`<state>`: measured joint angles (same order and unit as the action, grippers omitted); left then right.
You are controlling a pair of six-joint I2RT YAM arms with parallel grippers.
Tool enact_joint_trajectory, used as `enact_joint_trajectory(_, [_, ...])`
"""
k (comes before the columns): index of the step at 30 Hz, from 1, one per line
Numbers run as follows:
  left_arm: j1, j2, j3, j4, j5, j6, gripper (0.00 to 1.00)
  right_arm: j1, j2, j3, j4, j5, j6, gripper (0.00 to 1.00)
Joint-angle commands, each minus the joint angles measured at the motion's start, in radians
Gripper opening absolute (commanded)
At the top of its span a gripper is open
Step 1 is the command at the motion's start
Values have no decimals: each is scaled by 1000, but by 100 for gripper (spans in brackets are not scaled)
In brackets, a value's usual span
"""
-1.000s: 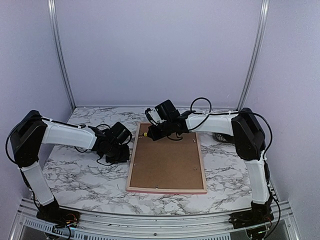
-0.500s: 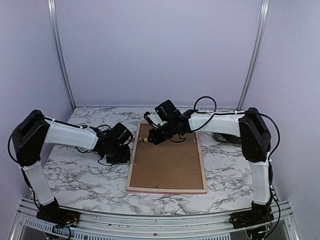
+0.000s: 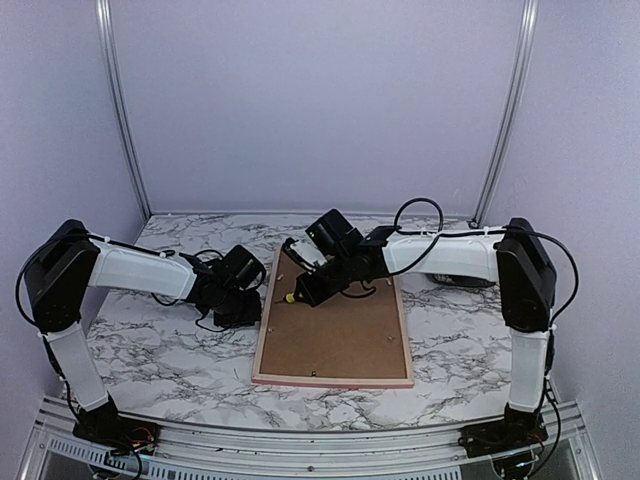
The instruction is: Take the photo out of the frame
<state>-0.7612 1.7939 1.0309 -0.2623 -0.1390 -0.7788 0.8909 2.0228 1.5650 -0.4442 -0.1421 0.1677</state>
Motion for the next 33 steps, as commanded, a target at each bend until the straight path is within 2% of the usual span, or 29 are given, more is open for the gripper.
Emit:
enact_joint_trajectory(1, [-3, -7, 5, 6, 2, -6, 12, 54, -19, -30, -51, -36, 7, 0])
enact_joint_trajectory(16, [-3, 5, 19, 9, 3, -2, 11, 100, -130, -146, -85, -180, -5, 0])
enact_joint_trajectory(25, [-3, 6, 28, 10, 9, 10, 12, 103, -184, -160, -159, -117, -9, 0])
enact_joint_trajectory(33, [-4, -26, 8, 10, 22, 23, 15, 105, -254, -208, -239, -198, -14, 0])
